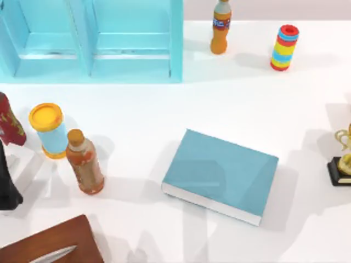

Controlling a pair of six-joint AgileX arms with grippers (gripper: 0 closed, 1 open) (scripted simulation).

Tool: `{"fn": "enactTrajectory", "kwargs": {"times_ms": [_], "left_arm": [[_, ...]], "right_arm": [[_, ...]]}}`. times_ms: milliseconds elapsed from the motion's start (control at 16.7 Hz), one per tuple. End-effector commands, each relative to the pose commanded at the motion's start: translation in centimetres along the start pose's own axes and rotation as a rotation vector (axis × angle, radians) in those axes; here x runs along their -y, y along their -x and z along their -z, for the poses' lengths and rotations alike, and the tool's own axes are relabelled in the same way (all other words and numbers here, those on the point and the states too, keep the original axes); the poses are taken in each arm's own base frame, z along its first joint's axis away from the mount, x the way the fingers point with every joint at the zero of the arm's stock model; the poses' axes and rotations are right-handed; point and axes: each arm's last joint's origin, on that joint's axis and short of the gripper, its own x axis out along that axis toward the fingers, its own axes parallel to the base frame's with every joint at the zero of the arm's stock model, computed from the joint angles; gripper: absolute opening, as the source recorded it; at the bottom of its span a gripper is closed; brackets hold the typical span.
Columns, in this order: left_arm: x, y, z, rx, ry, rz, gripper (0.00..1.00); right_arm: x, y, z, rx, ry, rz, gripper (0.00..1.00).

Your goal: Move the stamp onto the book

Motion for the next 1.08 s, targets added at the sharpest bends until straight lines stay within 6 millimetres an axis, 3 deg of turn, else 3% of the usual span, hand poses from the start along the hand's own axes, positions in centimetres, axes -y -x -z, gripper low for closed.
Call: {"fn": "enactTrajectory", "kwargs": {"times_ms": [360,540,1080], "left_arm": [[0.0,0.0,0.0,0.000,0.000,0.000,1.00],[0.0,0.0,0.0,0.000,0.000,0.000,1.00],[0.0,0.0,0.0,0.000,0.000,0.000,1.00]], "right_arm": [[0.2,-0.2,0.0,0.006,0.000,0.003,1.00],[0.5,-1.3,-0.5,0.005,0.000,0.003,1.00],[0.0,-9.7,-0.1,0.003,0.000,0.001,1.00]]}}
